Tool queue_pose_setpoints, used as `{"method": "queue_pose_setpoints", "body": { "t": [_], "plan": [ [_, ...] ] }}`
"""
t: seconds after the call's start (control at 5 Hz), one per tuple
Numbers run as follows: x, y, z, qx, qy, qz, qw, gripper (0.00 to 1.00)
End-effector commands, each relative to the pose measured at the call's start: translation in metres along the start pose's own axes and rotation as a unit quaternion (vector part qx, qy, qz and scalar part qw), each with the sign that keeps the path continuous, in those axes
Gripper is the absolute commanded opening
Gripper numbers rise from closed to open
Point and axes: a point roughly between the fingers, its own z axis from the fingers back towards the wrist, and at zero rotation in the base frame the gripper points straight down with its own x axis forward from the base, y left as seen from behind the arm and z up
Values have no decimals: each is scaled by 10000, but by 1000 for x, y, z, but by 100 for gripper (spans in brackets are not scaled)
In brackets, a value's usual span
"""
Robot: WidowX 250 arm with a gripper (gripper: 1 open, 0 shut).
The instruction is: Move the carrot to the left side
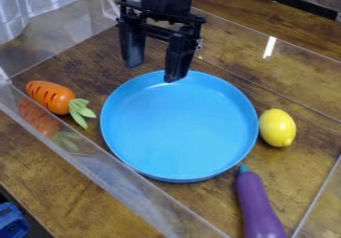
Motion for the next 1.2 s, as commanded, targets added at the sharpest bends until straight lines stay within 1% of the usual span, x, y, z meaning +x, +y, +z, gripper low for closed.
{"method": "queue_pose_setpoints", "body": {
  "t": [0.0, 0.6, 0.8, 1.0],
  "plan": [
    [6, 1, 15, 3, -291, -22, 9996, 100],
    [6, 1, 15, -2, -303, -61, 9995, 100],
    [7, 3, 11, -20, -249, -36, 9997, 100],
    [6, 9, 6, -70, -225, 85, 9997, 100]
  ]
}}
